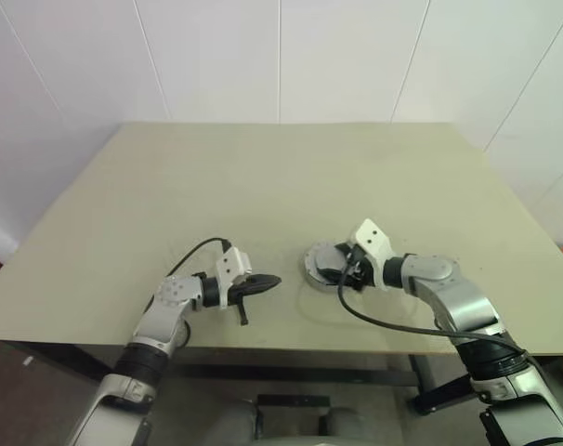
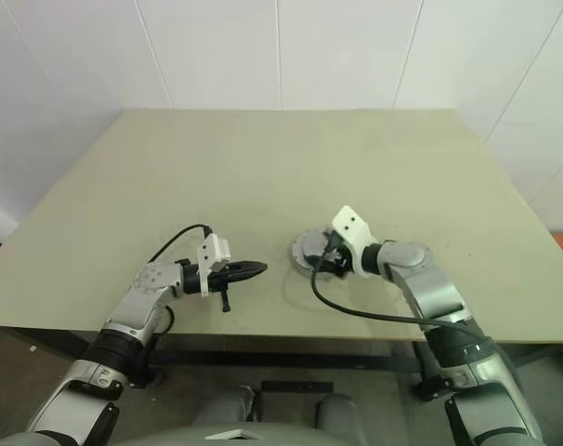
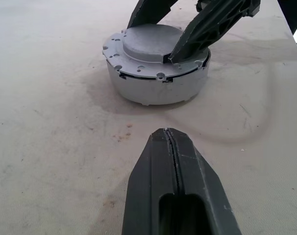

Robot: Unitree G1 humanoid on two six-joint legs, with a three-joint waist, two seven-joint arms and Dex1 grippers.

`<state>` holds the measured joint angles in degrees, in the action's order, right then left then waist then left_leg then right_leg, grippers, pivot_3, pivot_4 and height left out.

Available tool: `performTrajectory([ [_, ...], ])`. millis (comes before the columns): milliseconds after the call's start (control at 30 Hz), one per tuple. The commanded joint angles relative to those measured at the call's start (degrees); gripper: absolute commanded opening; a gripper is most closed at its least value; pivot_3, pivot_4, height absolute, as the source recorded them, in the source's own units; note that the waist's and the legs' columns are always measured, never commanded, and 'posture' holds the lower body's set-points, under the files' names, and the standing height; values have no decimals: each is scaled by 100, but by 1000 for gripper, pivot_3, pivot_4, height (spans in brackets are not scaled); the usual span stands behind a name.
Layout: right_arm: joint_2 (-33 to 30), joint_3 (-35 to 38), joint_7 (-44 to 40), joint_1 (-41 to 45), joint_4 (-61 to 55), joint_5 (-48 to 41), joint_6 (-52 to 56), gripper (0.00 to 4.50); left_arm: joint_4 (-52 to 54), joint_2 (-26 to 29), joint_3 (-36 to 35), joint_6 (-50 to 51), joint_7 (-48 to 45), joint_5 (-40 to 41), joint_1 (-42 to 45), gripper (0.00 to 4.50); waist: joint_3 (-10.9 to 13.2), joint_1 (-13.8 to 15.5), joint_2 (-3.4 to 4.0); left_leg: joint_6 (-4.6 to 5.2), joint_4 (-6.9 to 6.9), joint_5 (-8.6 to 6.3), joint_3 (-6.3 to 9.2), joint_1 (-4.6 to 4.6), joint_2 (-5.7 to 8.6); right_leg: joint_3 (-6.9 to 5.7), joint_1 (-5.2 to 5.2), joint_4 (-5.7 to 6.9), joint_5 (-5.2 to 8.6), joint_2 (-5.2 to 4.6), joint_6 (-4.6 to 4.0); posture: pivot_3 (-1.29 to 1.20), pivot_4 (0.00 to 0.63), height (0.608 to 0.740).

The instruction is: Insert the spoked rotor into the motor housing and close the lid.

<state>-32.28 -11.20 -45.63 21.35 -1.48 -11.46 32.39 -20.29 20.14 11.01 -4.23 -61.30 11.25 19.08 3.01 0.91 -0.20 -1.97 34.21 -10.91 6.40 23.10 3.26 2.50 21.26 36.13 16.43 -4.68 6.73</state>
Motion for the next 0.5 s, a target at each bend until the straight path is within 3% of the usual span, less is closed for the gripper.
performTrajectory([
  [33,-155,-8,-128,-44,56,46,196,3218,143,-2,-60,-38,-10,43,123,0,0,-1,0,0,0,0,0,0,0,0,0,0,0,0,0,0,0,740],
  [500,-579,-580,-121,-130,223,601,441,3218,277,6,-43,44,-12,58,70,0,-6,76,-3,-2,1,-2,0,-36,1,-3,-22,-11,2,-4,-1,0,0,740],
])
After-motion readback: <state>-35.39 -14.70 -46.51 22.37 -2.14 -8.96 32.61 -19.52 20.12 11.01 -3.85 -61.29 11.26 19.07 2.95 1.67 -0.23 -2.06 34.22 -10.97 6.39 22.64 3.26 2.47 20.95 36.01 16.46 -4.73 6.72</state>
